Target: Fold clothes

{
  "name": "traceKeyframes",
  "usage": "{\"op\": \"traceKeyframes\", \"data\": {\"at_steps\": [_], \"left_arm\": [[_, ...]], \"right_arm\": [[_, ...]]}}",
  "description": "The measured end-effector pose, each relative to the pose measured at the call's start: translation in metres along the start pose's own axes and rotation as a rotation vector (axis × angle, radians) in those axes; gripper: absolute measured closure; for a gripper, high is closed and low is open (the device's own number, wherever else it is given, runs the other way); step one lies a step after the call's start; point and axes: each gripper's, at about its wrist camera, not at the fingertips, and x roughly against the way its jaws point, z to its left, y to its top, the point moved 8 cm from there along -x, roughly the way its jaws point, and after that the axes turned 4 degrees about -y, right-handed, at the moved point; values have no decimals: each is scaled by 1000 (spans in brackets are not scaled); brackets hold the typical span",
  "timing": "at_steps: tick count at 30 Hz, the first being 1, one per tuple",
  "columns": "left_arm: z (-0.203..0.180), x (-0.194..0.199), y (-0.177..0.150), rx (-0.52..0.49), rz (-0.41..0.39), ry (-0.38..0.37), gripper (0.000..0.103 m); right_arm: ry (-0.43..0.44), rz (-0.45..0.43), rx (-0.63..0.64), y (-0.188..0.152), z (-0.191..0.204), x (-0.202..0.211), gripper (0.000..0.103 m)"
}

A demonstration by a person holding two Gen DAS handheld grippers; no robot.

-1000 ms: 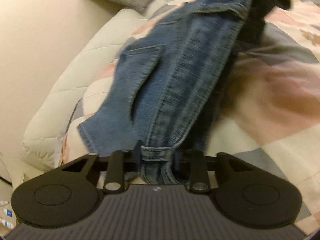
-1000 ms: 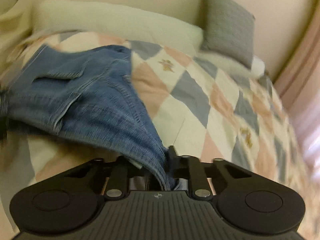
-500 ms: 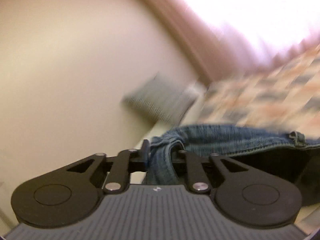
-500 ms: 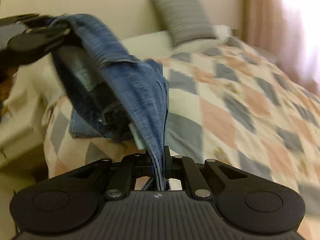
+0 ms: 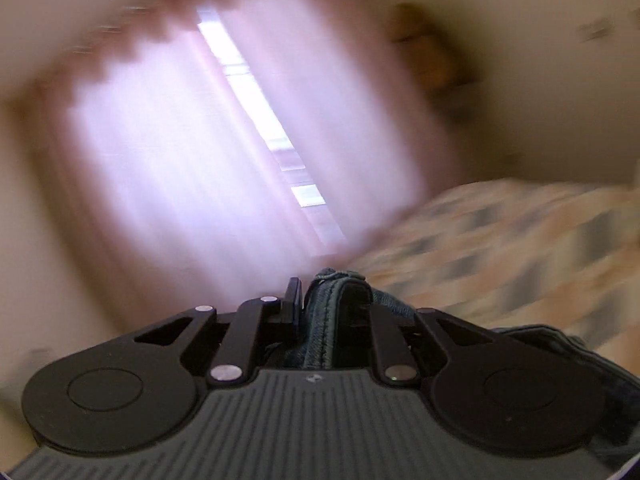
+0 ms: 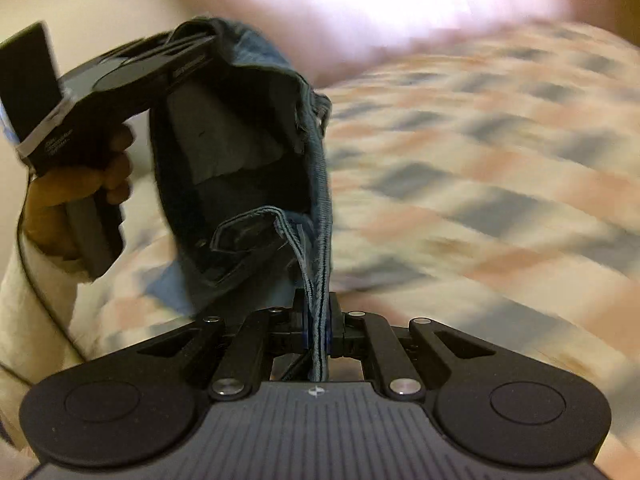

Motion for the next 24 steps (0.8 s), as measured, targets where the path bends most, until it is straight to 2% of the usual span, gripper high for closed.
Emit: {"op": "traceKeyframes", "data": {"at_steps": [3, 5, 7, 8, 10, 11, 14, 15, 16, 20, 21, 22, 23, 24], "left_arm": [[-125, -41, 29, -23, 9, -206, 91], [-201, -77, 31, -61, 51, -325, 90], [-216, -64, 4, -63, 106, -391, 86], [-223, -57, -9, -64, 134, -424, 86], [-238, -43, -36, -66, 190, -490, 86], [-245, -35, -49, -68, 218, -523, 86], [-266, -12, -89, -71, 303, -622, 75], [-273, -5, -102, -72, 331, -655, 73], [-280, 3, -115, -73, 359, -688, 72], [-303, 36, -168, -74, 473, -811, 71], [-282, 42, -187, -62, 508, -784, 69], [-262, 49, -205, -66, 531, -754, 63], [-242, 56, -223, -71, 554, -724, 63], [-223, 63, -240, -79, 577, -696, 65]], "right_arm": [[-116, 20, -239, -21, -106, 36, 96], [-179, 57, -408, -42, -166, 49, 96], [-242, 126, -600, -68, -221, 54, 96], [-276, 140, -605, -77, -231, 52, 95], [-352, 136, -514, -84, -232, 47, 95], [-389, 134, -468, -87, -233, 45, 91], [-500, 127, -330, -96, -234, 38, 74], [-537, 125, -283, -99, -235, 36, 62], [-573, 122, -236, -102, -235, 35, 59], [-715, 111, -47, -111, -236, 28, 58], [-750, 109, 1, -112, -236, 26, 55], [-784, 106, 49, -114, -236, 25, 51], [-773, 97, 146, -117, -220, 19, 43], [-723, 84, 283, -122, -189, 9, 37]]}}
